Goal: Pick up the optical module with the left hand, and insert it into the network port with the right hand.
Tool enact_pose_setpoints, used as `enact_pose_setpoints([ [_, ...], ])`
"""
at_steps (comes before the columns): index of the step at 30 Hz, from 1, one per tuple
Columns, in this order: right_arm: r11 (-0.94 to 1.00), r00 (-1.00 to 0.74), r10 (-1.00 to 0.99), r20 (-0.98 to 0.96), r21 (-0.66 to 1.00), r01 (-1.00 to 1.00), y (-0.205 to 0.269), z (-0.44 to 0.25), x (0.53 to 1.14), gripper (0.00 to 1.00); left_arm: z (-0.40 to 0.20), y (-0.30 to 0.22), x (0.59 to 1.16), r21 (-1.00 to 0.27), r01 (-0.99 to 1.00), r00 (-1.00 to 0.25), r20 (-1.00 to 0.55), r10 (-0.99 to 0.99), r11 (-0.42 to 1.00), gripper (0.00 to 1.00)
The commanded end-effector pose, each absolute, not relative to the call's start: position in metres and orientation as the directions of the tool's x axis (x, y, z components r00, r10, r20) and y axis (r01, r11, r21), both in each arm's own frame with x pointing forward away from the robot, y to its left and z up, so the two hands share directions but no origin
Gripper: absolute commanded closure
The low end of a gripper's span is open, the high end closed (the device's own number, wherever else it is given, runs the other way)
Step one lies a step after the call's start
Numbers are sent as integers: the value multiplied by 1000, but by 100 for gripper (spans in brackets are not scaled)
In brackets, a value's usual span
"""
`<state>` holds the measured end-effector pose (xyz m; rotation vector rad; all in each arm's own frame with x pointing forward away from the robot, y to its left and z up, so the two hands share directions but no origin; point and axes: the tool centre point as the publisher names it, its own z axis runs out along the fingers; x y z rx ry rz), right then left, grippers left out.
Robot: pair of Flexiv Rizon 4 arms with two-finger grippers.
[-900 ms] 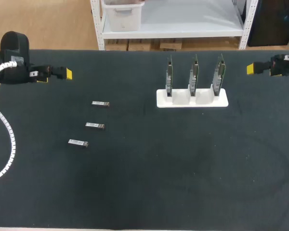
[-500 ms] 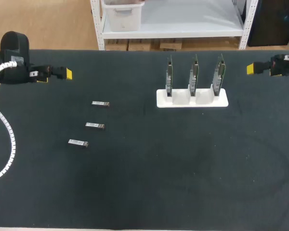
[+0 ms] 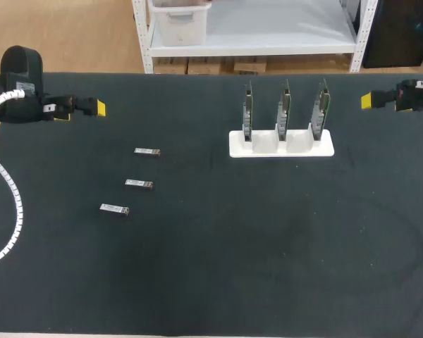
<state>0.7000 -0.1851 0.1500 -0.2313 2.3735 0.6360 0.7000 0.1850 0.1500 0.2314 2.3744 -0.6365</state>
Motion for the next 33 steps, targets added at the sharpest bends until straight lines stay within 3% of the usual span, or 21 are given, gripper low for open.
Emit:
enact_pose_setpoints([
  [1,866,-766,0,-643,383,-321,-185,150,700,0,150,185,700,-383,321,-767,-642,0,866,0],
  [12,866,-766,0,-643,383,-321,-185,150,700,0,150,187,705,-357,339,-769,-639,37,871,0],
  [20,866,-766,0,-643,383,-321,-185,150,700,0,152,187,733,-81,572,-583,-740,335,816,0],
  [25,866,-766,0,-643,383,-321,-185,150,700,0,145,183,754,136,761,-384,-693,609,635,0],
  [33,866,-766,0,-643,383,-321,-185,150,700,0,145,166,777,273,902,-137,-556,820,335,0],
])
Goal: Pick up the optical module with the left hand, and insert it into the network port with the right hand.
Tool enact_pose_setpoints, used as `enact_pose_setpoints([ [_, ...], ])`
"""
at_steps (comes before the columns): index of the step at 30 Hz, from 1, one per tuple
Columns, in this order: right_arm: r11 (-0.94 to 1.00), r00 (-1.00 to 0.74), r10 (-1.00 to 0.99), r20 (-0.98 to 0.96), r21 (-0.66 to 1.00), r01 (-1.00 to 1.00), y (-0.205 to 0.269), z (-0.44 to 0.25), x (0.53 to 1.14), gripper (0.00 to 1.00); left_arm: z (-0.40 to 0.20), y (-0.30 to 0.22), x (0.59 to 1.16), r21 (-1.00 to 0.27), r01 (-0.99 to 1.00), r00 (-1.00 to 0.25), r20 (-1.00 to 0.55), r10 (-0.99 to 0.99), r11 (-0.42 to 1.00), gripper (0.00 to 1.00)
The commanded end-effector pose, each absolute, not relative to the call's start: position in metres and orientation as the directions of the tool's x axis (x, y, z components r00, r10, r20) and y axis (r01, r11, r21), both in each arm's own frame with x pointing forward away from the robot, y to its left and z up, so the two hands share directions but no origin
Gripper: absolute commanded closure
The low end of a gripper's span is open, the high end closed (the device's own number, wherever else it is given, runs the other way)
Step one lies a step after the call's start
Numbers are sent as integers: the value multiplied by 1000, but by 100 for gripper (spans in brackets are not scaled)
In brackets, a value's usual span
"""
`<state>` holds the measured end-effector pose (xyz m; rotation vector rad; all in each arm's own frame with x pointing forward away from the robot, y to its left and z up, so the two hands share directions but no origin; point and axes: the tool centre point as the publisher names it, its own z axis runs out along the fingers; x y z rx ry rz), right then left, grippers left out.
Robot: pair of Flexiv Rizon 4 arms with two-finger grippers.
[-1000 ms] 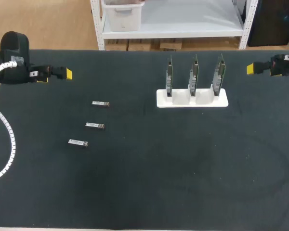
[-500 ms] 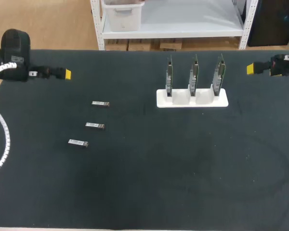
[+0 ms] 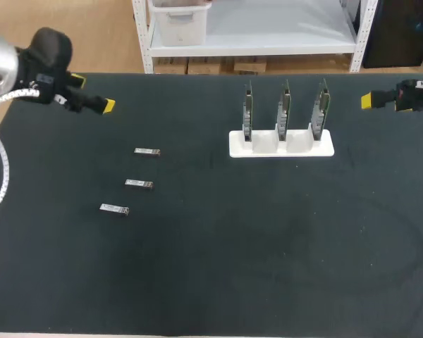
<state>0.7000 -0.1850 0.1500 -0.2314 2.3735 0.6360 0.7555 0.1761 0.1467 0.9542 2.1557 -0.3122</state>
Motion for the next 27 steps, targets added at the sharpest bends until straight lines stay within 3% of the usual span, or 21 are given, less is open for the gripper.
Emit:
enact_pose_setpoints([
  [1,866,-766,0,-643,383,-321,-185,150,700,0,144,164,779,283,906,-122,-538,834,315,0],
  [15,866,-766,0,-643,383,-321,-185,150,700,0,94,132,782,321,942,185,-254,949,-98,0],
  [27,866,-766,0,-643,383,-321,-185,150,700,0,52,124,782,251,945,235,-77,969,-209,0],
])
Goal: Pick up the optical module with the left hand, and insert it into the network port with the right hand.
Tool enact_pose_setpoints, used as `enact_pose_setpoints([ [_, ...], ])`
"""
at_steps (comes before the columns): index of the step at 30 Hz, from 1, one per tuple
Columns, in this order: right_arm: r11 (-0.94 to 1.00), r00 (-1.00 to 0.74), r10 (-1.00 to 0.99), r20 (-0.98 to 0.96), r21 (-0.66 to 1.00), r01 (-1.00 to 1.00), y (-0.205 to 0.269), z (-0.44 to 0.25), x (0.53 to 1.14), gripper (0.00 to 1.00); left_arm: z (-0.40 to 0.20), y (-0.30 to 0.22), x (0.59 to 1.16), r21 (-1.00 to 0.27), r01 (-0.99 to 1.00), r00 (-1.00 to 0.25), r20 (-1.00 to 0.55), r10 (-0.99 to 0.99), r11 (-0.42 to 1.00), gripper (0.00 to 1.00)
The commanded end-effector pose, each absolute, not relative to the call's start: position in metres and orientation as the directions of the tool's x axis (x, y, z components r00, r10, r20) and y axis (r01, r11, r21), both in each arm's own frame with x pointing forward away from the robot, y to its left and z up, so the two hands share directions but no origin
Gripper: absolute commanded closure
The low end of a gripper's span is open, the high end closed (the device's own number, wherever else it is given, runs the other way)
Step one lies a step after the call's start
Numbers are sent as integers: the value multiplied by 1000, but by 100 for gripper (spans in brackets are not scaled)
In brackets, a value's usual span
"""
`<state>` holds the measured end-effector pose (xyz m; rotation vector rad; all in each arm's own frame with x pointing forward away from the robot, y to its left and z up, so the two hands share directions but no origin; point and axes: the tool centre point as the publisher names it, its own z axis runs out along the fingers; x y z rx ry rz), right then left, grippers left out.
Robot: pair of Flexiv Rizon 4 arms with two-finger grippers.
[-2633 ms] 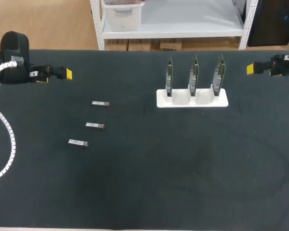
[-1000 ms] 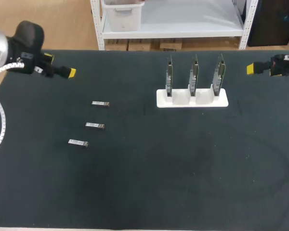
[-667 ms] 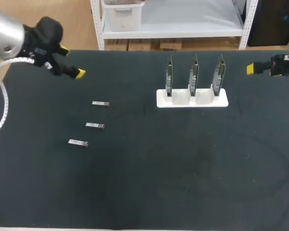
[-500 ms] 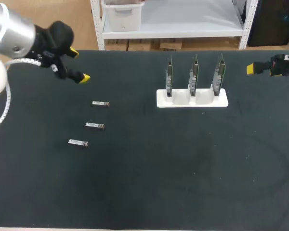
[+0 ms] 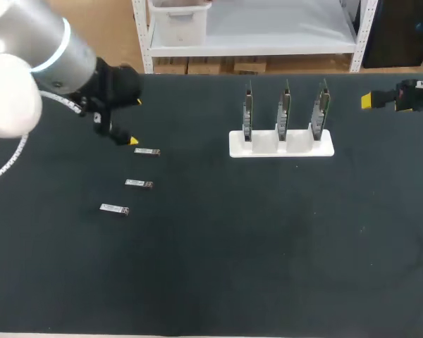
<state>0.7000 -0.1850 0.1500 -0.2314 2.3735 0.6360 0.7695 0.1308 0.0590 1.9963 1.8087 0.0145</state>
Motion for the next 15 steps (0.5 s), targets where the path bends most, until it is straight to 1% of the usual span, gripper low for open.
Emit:
enact_pose_setpoints([
  [1,866,-766,0,-643,383,-321,-185,150,700,0,50,125,782,231,949,233,-59,971,-214,0],
  [3,866,-766,0,-643,383,-321,-185,150,700,0,47,128,782,209,954,227,-36,973,-215,0],
  [5,866,-766,0,-643,383,-321,-185,150,700,0,45,129,783,212,960,187,-3,982,-182,0],
  [8,866,-766,0,-643,383,-321,-185,150,700,0,41,131,779,216,960,176,15,984,-175,0],
  [10,866,-766,0,-643,383,-321,-185,150,700,0,38,133,774,173,974,148,23,989,-149,0],
  [12,866,-766,0,-643,383,-321,-185,150,700,0,33,136,770,162,977,135,38,990,-140,0],
  [15,866,-766,0,-643,383,-321,-185,150,700,0,25,140,769,181,974,125,60,990,-134,0],
])
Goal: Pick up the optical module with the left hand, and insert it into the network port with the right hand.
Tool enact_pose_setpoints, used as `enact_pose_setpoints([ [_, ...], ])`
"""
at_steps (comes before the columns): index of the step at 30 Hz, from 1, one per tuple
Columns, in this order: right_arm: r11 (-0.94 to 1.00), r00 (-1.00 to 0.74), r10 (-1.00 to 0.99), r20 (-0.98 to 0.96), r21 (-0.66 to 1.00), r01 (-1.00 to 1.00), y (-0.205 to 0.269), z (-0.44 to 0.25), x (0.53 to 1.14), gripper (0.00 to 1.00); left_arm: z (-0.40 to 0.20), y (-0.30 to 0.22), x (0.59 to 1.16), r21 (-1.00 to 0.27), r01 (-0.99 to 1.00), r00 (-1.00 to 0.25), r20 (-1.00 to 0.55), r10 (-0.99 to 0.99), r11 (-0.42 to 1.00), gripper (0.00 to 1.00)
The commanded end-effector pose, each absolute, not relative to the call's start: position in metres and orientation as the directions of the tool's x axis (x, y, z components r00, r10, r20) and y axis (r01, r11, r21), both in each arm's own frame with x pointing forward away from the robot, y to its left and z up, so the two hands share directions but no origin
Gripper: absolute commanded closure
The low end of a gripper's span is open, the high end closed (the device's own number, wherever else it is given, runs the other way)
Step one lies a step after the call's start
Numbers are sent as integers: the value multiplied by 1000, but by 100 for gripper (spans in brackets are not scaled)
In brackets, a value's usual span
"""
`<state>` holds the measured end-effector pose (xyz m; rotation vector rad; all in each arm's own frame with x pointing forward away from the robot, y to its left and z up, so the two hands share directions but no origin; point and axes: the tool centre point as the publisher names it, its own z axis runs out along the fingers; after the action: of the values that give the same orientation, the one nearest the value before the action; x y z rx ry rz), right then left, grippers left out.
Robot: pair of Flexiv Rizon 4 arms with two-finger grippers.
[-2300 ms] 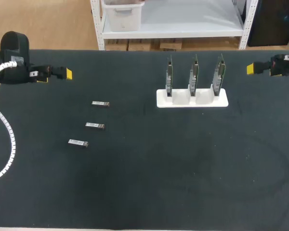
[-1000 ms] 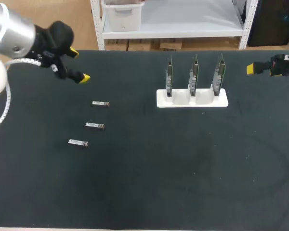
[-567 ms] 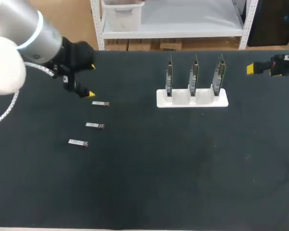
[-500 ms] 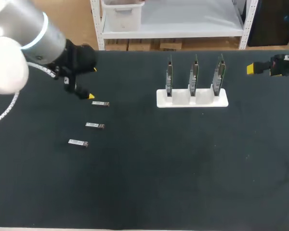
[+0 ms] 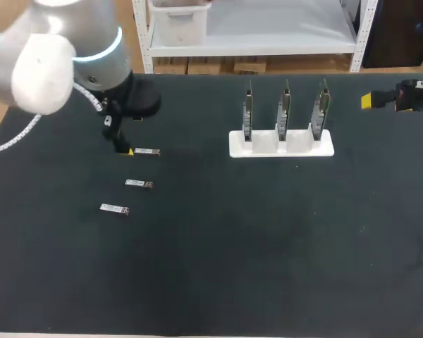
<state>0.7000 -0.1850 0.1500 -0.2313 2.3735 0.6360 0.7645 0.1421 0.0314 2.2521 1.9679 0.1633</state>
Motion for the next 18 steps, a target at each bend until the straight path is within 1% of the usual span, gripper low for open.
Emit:
enact_pose_setpoints([
  [1,866,-766,0,-643,383,-321,-185,150,700,0,23,141,769,176,976,122,57,991,-130,0],
  [18,866,-766,0,-643,383,-321,-185,150,700,0,2,136,754,114,985,128,38,991,-132,0],
])
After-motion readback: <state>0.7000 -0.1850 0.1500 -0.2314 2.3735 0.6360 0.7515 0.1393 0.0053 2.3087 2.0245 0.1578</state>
